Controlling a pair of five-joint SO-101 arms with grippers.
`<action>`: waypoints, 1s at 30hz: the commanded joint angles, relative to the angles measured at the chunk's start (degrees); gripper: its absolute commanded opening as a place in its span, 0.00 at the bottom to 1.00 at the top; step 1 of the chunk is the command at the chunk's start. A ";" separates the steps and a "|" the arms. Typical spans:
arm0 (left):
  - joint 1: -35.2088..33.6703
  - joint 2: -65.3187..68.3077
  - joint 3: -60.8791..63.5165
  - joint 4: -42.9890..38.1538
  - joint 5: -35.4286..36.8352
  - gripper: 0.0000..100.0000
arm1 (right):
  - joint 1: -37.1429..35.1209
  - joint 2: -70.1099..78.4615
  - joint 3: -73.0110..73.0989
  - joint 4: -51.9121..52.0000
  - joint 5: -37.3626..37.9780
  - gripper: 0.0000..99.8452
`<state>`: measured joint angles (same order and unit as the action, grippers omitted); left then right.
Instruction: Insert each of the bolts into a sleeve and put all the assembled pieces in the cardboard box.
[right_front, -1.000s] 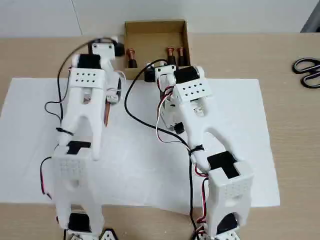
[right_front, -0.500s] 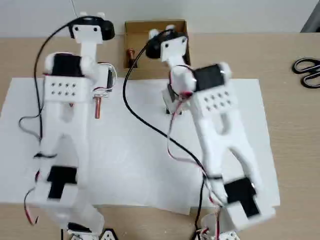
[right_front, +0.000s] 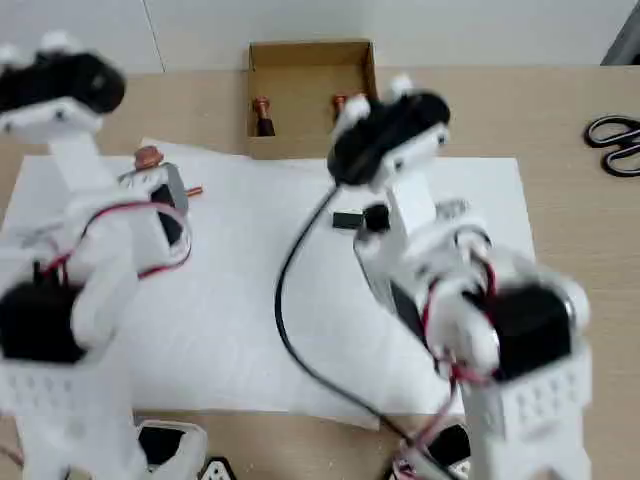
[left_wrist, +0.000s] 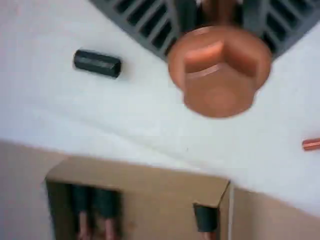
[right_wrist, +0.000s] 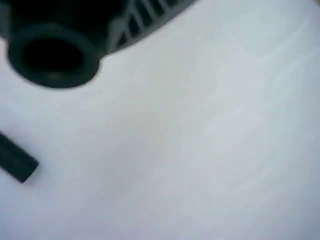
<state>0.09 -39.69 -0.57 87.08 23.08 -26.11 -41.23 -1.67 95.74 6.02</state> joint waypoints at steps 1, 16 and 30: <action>0.35 -8.18 10.42 -9.05 3.96 0.01 | -2.07 -8.57 8.44 -3.56 -4.92 0.00; 13.80 -23.65 38.46 -35.60 8.53 0.01 | -2.51 -44.00 70.95 -51.21 -3.96 0.00; 19.60 -22.33 39.25 -35.60 10.20 0.01 | -8.92 -58.59 87.30 -54.55 -4.40 0.00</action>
<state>18.46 -62.20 38.29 53.32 32.75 -33.76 -98.73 85.98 42.73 1.54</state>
